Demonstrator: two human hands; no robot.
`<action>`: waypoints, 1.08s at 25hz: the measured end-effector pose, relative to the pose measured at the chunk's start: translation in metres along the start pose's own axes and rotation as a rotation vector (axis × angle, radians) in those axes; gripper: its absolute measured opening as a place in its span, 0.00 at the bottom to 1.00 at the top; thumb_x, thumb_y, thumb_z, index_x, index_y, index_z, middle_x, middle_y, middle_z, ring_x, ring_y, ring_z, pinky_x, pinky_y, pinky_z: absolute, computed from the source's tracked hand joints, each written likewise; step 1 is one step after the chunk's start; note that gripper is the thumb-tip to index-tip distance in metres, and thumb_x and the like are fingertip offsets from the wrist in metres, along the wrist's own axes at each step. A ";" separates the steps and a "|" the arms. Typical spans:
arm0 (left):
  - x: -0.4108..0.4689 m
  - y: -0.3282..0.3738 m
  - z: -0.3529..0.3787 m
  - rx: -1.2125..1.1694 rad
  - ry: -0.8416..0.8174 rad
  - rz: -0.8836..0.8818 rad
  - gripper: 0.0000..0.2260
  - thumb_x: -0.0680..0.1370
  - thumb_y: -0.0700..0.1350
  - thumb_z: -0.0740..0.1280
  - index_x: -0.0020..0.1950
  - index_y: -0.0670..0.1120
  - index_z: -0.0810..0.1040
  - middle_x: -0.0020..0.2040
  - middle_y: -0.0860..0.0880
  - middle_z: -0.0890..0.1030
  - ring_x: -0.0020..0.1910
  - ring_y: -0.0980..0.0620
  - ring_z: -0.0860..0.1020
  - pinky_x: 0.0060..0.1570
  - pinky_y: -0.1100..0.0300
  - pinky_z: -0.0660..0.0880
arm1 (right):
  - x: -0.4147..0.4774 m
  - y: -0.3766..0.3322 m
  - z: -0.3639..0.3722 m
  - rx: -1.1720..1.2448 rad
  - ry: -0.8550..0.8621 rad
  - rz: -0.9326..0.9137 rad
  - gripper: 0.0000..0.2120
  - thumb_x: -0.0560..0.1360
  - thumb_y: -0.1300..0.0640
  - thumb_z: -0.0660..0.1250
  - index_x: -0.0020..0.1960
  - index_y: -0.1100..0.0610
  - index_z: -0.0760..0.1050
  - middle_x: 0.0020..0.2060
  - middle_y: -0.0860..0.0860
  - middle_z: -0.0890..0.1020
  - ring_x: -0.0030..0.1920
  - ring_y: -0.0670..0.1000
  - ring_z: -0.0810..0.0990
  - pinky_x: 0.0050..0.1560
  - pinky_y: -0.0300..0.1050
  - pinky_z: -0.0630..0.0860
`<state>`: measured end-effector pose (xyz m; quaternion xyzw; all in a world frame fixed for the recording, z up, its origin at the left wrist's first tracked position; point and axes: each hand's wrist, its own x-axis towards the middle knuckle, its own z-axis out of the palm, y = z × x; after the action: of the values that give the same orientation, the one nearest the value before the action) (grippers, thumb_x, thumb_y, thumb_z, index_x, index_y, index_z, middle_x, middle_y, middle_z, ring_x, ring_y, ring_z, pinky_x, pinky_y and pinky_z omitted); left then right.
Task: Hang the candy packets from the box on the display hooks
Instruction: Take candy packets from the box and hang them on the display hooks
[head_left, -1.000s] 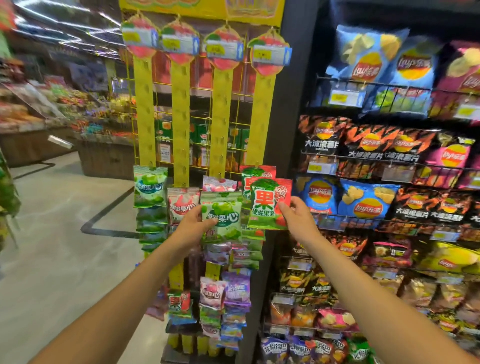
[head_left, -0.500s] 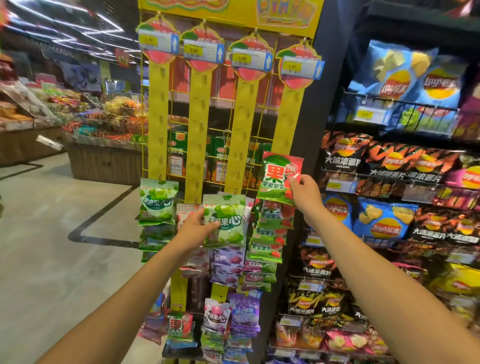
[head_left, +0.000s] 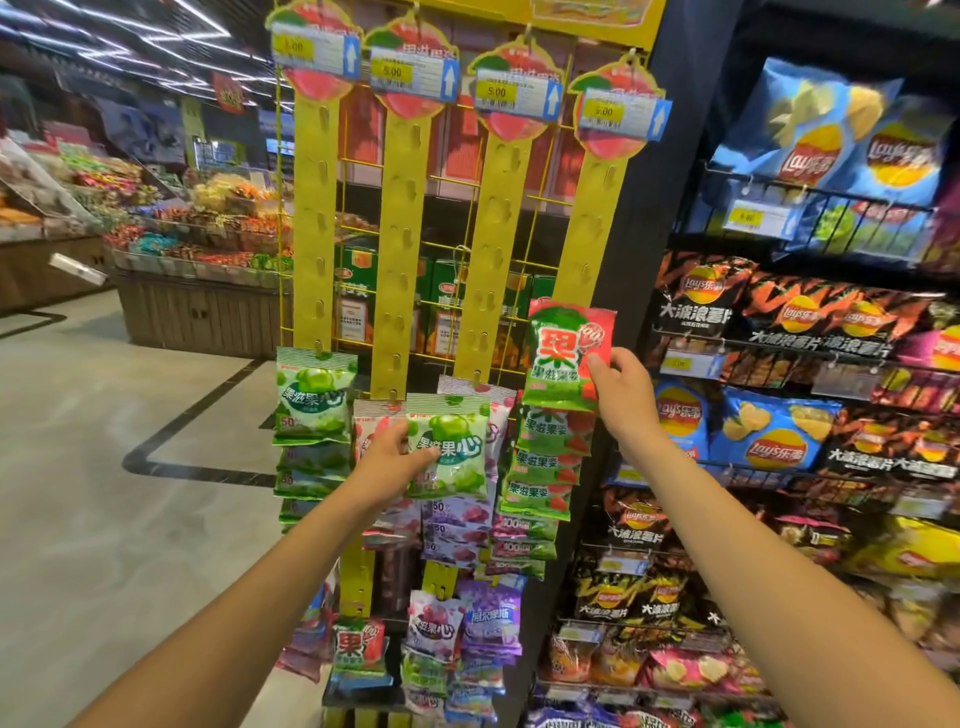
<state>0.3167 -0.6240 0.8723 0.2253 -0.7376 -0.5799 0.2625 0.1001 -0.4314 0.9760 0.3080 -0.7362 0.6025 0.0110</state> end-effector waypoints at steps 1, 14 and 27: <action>0.001 0.000 0.000 -0.008 -0.010 -0.004 0.12 0.82 0.48 0.70 0.48 0.57 0.67 0.47 0.55 0.67 0.42 0.55 0.68 0.43 0.55 0.67 | 0.005 -0.008 -0.003 0.027 0.025 -0.011 0.16 0.84 0.49 0.62 0.57 0.64 0.74 0.44 0.55 0.75 0.42 0.52 0.73 0.42 0.50 0.71; -0.015 0.007 0.002 -0.048 -0.021 0.015 0.23 0.81 0.48 0.71 0.74 0.45 0.71 0.69 0.44 0.76 0.67 0.42 0.76 0.63 0.47 0.76 | -0.002 0.011 -0.001 -0.123 0.025 0.053 0.17 0.83 0.46 0.63 0.46 0.60 0.74 0.39 0.54 0.76 0.39 0.53 0.75 0.41 0.51 0.71; -0.020 0.000 0.003 -0.202 -0.014 -0.025 0.37 0.82 0.47 0.70 0.85 0.47 0.53 0.83 0.38 0.58 0.82 0.42 0.59 0.73 0.44 0.65 | -0.053 0.013 0.016 -0.251 0.170 -0.098 0.15 0.77 0.50 0.72 0.58 0.51 0.69 0.48 0.50 0.75 0.43 0.48 0.77 0.43 0.51 0.76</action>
<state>0.3299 -0.6095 0.8692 0.2026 -0.6745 -0.6560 0.2714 0.1428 -0.4211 0.9392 0.2876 -0.7862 0.5283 0.1414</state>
